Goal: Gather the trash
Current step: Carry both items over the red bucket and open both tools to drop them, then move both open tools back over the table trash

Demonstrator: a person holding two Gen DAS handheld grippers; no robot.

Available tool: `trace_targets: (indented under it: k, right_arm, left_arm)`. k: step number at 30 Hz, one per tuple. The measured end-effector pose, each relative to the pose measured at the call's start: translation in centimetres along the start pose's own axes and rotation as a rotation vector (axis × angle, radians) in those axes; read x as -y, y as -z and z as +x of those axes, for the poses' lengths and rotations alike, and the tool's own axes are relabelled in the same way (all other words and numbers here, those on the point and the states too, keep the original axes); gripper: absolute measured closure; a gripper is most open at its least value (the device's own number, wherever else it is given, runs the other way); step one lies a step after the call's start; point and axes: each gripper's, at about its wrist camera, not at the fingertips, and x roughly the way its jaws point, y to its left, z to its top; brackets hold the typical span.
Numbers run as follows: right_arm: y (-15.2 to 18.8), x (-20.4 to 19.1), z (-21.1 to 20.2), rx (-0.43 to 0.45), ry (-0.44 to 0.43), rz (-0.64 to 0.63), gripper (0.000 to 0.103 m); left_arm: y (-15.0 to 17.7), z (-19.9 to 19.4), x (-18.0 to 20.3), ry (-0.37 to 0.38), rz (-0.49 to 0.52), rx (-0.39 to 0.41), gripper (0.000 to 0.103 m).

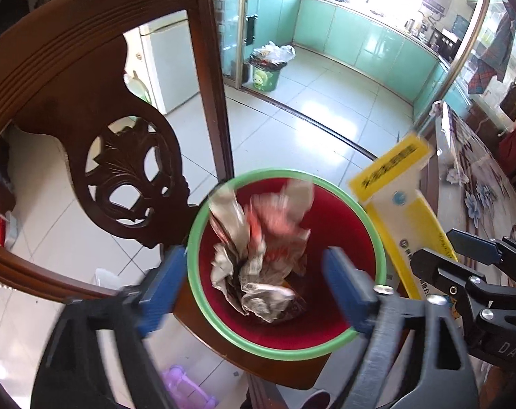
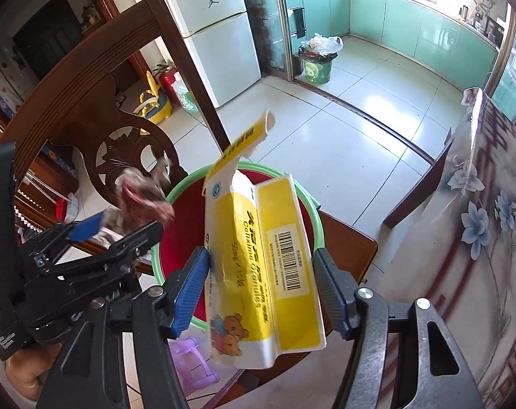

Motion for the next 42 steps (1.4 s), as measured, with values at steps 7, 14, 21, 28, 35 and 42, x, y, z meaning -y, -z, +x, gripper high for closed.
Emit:
trace_targets:
  k: [7,14,21,28,35,42]
  right_arm:
    - [-0.3,-0.5,-0.6,0.030,0.043,-0.020,0.040]
    - [-0.4,-0.7,-1.8,0.126,-0.027,0.016,0.029]
    - [0.0,-1.0,-2.0,0.118,-0.096,0.043,0.022]
    - [2.6,1.2,-8.4,0.219,-0.032,0.087,0.022]
    - [10.0,7.6,-19.4,0.331,0.134,0.206,0.022]
    - [21.4,17.0,-27.6,0.291,0.303,0.410,0.022]
  left_arm:
    - [-0.2,-0.4,-0.8,-0.016,-0.036,0.009,0.005]
    - [0.2,-1.1,-0.8,-0.029,-0.041,0.018,0.005]
    - [0.3,-2.1,-0.6,-0.044,-0.044,0.039,0.005]
    - [0.7,-4.9,1.7,-0.030,0.014,0.082,0.005]
    - [2.6,-8.6,9.0,0.109,0.133,0.110,0.004]
    - [5.9,-11.1,18.5,0.246,0.296,0.103,0.004]
